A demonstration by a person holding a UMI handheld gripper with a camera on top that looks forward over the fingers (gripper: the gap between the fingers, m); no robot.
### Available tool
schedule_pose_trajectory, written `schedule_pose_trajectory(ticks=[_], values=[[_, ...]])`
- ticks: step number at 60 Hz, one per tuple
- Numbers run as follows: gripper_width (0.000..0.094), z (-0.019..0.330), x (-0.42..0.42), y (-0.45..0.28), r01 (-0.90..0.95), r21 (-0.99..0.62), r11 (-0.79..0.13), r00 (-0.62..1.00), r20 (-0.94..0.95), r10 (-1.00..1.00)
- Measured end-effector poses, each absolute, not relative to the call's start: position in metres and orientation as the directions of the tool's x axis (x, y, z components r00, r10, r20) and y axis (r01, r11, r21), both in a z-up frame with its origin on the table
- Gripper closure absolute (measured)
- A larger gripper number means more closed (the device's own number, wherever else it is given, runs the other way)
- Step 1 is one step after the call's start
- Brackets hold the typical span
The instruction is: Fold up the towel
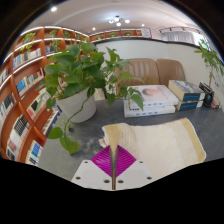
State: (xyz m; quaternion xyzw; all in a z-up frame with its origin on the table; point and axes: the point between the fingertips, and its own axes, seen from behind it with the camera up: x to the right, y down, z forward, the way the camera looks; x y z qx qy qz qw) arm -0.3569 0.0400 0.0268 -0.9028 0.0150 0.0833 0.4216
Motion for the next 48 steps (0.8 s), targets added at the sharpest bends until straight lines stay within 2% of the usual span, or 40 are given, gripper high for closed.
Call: schedule_pose_trajectory(ticks=[8, 10, 14, 19, 22, 24, 27, 31, 34, 37, 40, 48], values=[[0.0907, 0.097, -0.31, 0.043, -0.214, -0.775, -0.595, 0.964, -0.265, 0.0], [0.0907, 0.106, -0.294, 0.042, -0.223, -0.782, -0.582, 0.964, -0.265, -0.013], [0.0906, 0.116, -0.246, 0.043, -0.212, -0.797, -0.565, 0.972, -0.233, -0.035], [0.0904, 0.105, -0.182, 0.044, -0.155, -0.811, -0.565, 0.988, -0.143, -0.065], [0.084, 0.087, -0.147, 0.043, -0.13, -0.806, -0.578, 0.991, -0.098, -0.086], [0.0737, 0.073, -0.127, 0.043, -0.115, -0.8, -0.589, 0.993, -0.069, -0.1], [0.0535, 0.049, -0.096, 0.043, -0.085, -0.784, -0.615, 0.993, -0.019, -0.113], [0.0408, 0.023, -0.067, 0.044, -0.052, -0.769, -0.637, 0.995, 0.013, -0.097], [0.0275, 0.016, -0.055, 0.039, -0.058, -0.755, -0.653, 0.996, 0.0, -0.088], [0.0142, 0.026, -0.047, 0.036, -0.058, -0.769, -0.636, 0.997, -0.016, -0.072], [0.0131, 0.047, -0.041, 0.031, -0.054, -0.798, -0.601, 0.998, -0.026, -0.055], [0.0107, 0.105, -0.039, 0.001, -0.062, -0.816, -0.574, 0.998, -0.066, -0.015]])
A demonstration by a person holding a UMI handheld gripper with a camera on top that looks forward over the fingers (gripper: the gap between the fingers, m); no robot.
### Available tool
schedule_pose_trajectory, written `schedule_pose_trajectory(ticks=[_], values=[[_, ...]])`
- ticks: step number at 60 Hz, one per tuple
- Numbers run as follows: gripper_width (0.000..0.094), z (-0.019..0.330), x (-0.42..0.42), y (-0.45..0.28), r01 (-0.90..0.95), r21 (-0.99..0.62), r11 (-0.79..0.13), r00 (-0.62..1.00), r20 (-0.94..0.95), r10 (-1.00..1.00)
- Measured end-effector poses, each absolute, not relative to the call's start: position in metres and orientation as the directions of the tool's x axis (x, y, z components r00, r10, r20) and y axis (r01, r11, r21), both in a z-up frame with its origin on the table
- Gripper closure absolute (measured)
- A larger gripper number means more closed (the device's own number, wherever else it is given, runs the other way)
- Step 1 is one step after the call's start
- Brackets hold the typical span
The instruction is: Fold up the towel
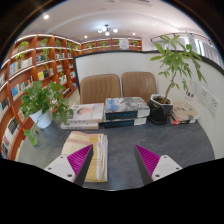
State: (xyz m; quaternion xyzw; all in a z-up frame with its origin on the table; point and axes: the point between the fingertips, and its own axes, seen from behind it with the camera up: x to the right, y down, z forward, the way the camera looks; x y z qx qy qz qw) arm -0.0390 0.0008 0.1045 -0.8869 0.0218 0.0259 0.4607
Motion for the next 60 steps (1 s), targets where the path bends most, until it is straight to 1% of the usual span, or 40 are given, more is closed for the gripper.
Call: schedule_pose_trajectory(ticks=[5, 10, 17, 22, 33, 43, 50, 60], values=[[0.0092, 0.144, -0.038, -0.027, -0.081, -0.836, -0.543, 0.996, -0.092, -0.007], [0.0091, 0.173, -0.038, -0.059, -0.085, -0.844, -0.53, 0.995, -0.099, -0.003], [0.0093, 0.199, -0.032, -0.102, -0.077, -0.857, -0.509, 0.997, -0.08, -0.016], [0.009, 0.211, -0.03, -0.13, -0.067, -0.867, -0.494, 0.998, -0.066, -0.019], [0.0092, 0.221, -0.02, -0.19, -0.016, -0.888, -0.459, 0.999, 0.006, -0.046], [0.0093, 0.215, -0.015, -0.237, -0.023, -0.882, -0.47, 0.997, 0.014, -0.077], [0.0092, 0.217, -0.013, -0.26, -0.043, -0.884, -0.465, 0.995, 0.005, -0.101], [0.009, 0.223, -0.012, -0.276, -0.052, -0.892, -0.449, 0.993, 0.001, -0.116]])
